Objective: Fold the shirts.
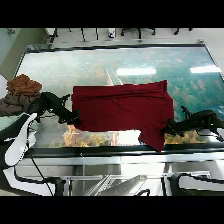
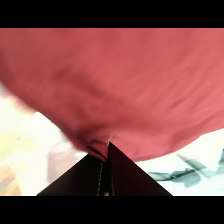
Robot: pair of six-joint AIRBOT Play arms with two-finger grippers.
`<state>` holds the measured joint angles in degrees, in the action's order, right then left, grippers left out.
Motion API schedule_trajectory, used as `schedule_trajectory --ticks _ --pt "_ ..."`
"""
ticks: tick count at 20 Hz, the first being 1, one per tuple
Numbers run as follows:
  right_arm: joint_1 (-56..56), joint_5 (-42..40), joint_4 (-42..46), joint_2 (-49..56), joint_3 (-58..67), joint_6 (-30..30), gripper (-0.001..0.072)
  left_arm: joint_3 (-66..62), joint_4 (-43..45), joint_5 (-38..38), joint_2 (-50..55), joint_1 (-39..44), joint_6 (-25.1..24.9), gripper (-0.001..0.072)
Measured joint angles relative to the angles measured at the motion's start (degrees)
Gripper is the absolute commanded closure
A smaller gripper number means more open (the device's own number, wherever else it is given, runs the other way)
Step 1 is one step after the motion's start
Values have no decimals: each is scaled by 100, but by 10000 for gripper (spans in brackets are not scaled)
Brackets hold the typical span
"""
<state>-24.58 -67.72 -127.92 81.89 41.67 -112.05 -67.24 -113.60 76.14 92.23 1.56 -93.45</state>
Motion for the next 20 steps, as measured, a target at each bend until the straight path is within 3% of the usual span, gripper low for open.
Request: schedule_trajectory --ticks 5,8,14,20 --pt "42 -149 1379 -1156 -389 1325 688 850 879 166 -922 -446 348 692" --pt "125 -153 1633 -1690 -540 1650 688 1276 1088 188 -1290 -706 367 692" --pt "299 549 651 -1727 -103 1185 687 809 1108 -177 -1408 -841 363 692" --pt "848 1239 94 -361 1526 909 687 -1049 697 -507 -343 -664 396 692"
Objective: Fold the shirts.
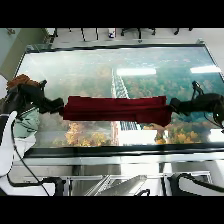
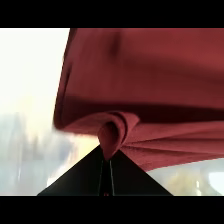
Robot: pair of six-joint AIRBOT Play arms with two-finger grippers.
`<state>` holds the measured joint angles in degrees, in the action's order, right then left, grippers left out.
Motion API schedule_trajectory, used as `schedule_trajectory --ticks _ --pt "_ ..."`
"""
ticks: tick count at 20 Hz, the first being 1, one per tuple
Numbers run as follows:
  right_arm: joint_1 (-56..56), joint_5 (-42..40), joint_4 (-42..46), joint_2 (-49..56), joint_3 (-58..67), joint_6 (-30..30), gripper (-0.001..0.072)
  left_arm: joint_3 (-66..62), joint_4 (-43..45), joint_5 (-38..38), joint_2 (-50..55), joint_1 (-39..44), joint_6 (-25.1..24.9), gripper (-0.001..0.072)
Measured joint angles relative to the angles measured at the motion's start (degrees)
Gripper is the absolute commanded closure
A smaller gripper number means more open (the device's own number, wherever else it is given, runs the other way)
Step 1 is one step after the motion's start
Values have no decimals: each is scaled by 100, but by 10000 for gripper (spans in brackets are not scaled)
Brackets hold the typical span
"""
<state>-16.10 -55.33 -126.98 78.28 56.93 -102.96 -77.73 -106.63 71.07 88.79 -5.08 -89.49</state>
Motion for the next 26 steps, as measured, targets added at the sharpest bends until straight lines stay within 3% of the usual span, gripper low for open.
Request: schedule_trajectory --ticks 7,9,11,12,13,14,15,22,26 --pt "367 354 -149 1425 1416 -46 677 -1790 -90 -245 1687 343 170 692" --pt "393 396 -146 1620 1572 -63 558 -2245 -111 -114 2094 435 192 691" --pt "402 428 -109 1722 1650 -125 527 -2629 -122 87 2415 509 203 691" --pt "402 428 -96 1753 1674 -173 396 -2778 -122 181 2529 533 205 637" --pt "398 428 -61 1775 1700 -212 249 -2889 -125 238 2608 549 208 378" --pt "382 420 -57 1790 1738 -240 144 -2988 -125 310 2664 562 212 1" --pt "354 361 -33 1799 1810 -269 62 -3086 -140 376 2702 570 236 8" --pt "2 -1058 505 1954 2288 -282 59 -3873 -433 968 2677 570 251 9" --pt "-66 -1451 566 2354 2332 -271 74 -3781 -474 1132 2315 400 275 9"
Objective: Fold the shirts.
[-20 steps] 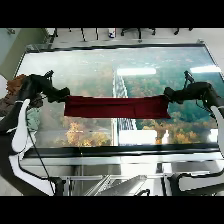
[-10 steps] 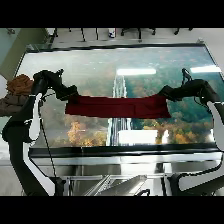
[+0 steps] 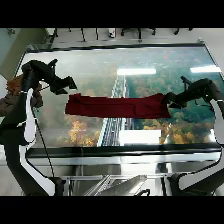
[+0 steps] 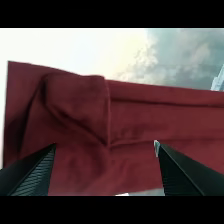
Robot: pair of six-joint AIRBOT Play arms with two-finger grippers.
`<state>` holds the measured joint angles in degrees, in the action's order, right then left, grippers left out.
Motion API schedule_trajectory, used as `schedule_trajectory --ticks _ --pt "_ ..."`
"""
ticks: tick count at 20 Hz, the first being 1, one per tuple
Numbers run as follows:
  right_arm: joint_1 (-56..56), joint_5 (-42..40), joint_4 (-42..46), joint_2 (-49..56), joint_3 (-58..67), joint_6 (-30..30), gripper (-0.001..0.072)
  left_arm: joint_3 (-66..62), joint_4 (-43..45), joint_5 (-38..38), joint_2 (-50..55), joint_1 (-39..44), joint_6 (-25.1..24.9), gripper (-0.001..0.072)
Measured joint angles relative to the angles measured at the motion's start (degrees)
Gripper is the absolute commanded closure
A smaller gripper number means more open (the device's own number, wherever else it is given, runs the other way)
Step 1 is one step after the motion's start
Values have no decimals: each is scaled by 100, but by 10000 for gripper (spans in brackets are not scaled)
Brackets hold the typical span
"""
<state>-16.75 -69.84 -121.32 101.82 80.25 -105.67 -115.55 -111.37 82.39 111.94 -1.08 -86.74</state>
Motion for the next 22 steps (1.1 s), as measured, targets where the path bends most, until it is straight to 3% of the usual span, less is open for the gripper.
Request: schedule_trajectory --ticks 2,3,4,5,6,7,8,9,14,18,22 --pt "-15 -101 -173 181 17 -42 75 17 -20 72 -203 -129 66 11" --pt "-22 -114 -319 267 26 -94 130 26 -22 103 -306 -199 85 43" --pt "-22 -120 -428 345 31 -149 228 33 -33 131 -407 -260 125 241" --pt "-20 -109 -503 431 31 -186 234 35 -57 138 -520 -315 129 514" --pt "-24 -109 -568 507 31 -210 319 35 -79 155 -623 -350 164 690" --pt "-22 -90 -584 575 33 -247 532 37 -92 155 -723 -367 168 689" --pt "-22 -79 -632 649 31 -291 635 39 -116 149 -820 -367 173 690" --pt "-22 -76 -688 708 26 -356 687 39 -120 116 -905 -348 173 690" --pt "-15 -96 -678 702 142 -551 688 39 -127 -166 -1115 214 188 691" --pt "-28 -234 -546 195 470 -588 688 39 -127 -485 -629 1318 118 692" --pt "-13 -879 -715 -535 984 -535 688 42 -138 -1460 232 2570 79 691"
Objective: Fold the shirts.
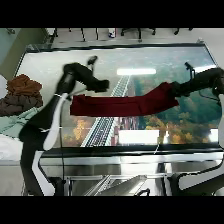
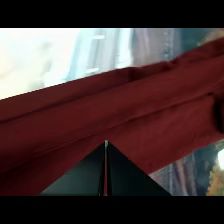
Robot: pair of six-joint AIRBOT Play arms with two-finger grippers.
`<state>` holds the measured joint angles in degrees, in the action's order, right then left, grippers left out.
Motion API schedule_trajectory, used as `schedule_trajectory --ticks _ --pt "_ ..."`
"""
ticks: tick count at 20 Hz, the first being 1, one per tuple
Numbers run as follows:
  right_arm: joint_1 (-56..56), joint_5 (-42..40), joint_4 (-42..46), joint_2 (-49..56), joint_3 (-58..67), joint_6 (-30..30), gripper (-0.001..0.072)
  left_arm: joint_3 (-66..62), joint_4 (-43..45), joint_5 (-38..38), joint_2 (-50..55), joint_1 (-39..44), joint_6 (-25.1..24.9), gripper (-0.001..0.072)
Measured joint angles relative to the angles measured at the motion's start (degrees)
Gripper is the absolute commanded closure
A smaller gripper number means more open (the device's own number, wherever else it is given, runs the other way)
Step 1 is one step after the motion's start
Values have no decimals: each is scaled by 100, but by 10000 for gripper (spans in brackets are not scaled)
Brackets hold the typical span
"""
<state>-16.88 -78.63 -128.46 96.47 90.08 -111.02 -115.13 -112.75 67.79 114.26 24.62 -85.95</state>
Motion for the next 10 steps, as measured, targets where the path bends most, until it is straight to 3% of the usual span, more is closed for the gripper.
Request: schedule_trajectory --ticks 5,10 --pt "122 -590 -267 -828 562 109 688 -232 -337 -1075 925 1051 0 692" --pt "337 -748 -382 -1182 782 179 688 -129 -748 -1746 1222 1375 46 692"
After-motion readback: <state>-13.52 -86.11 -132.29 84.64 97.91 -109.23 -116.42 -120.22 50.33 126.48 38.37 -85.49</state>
